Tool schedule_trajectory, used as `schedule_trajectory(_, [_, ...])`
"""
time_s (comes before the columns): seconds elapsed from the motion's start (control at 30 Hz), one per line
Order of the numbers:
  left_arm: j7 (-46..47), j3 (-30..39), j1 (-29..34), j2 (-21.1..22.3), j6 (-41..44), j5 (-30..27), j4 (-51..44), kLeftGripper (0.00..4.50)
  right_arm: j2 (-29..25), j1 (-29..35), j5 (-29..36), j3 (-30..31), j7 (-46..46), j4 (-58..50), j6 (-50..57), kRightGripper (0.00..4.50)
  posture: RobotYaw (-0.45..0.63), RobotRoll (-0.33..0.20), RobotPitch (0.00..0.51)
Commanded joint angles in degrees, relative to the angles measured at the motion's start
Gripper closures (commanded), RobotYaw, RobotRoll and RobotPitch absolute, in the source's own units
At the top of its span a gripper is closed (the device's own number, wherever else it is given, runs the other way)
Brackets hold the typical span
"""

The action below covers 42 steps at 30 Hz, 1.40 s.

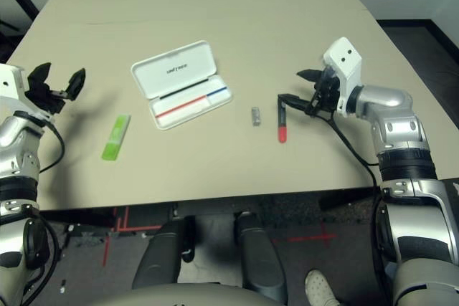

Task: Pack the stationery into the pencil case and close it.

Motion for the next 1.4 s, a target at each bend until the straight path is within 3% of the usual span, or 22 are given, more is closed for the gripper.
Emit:
schedule_trajectory(0.03, [-1.44,-1.07,2.32,0.23,2.62,-0.28,-4.14,0.04,-0.55,-0.07,-0.62,1.50,1.93,-1.04,1.48,0.00,0.01,0.000,0.161])
schedule_trajectory(0.43, [-12.68,-7.28,12.16,2.14,20.66,-7.24,-30.83,0.04,0.21,-0.31,-2.28,2.70,2.66,0.63,0.59,0.00,0.04,0.000,0.175])
schedule_trajectory(0.67, [-17.32,-16.28,12.04,6.50,27.69,-3.28,-38.54,0.04,0.53,0.33,-2.99,3.15,2.35,0.70,0.20,0.00,0.03,0.000,0.180])
schedule_trajectory(0.9, [-18.47,-23.66,9.24,7.62,31.85,0.30,-41.23,0.04,0.34,0.73,-3.58,3.13,2.49,0.57,-0.06,0.00,0.02,0.000,0.181])
schedule_trajectory(1.4, [-19.39,-31.88,4.51,3.97,32.61,6.37,-35.69,0.04,0.42,1.51,-4.24,2.91,1.97,0.12,-0.72,0.00,-0.01,0.000,0.183])
